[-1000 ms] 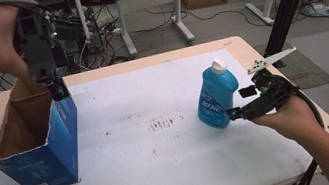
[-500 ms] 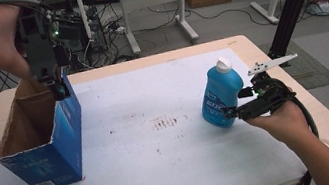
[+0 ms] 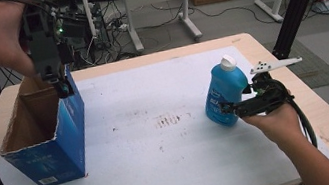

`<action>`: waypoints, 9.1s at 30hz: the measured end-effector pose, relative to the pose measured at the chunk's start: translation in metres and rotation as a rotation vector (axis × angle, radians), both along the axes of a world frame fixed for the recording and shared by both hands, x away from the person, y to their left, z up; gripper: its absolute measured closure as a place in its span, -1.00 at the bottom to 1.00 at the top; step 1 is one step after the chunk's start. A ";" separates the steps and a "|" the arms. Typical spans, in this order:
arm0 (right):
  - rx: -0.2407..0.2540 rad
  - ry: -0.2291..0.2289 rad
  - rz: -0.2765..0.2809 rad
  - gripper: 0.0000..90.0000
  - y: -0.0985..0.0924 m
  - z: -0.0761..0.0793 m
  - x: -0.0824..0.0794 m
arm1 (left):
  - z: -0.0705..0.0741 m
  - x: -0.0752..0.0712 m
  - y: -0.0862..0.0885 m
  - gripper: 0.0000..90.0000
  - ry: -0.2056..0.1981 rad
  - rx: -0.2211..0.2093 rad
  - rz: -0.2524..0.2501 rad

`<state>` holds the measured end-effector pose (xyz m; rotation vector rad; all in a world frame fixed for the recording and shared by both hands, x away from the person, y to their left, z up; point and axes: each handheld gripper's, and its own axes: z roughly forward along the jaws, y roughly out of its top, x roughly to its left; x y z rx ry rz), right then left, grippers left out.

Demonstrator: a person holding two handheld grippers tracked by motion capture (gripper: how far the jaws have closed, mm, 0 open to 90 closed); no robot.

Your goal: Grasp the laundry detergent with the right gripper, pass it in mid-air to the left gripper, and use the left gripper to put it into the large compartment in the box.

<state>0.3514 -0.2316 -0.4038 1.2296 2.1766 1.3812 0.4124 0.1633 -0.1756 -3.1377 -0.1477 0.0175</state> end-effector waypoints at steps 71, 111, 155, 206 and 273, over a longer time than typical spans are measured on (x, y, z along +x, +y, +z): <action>-0.016 -0.111 -0.077 -0.30 0.011 -0.018 0.004 | -0.012 0.007 -0.003 -0.96 0.017 0.000 0.002; -0.044 -0.163 0.080 0.02 0.021 0.017 -0.006 | -0.007 -0.003 -0.016 -0.96 0.007 -0.017 -0.019; -0.041 -0.141 0.684 0.02 0.141 0.072 -0.002 | -0.007 -0.029 -0.071 -0.96 0.003 -0.044 -0.117; -0.012 -0.139 0.799 0.02 0.182 0.085 0.010 | -0.022 -0.042 -0.097 -0.76 -0.035 -0.028 -0.165; 0.005 -0.159 0.777 -0.72 0.156 0.101 0.001 | -0.013 -0.044 -0.095 -0.13 -0.021 -0.012 -0.093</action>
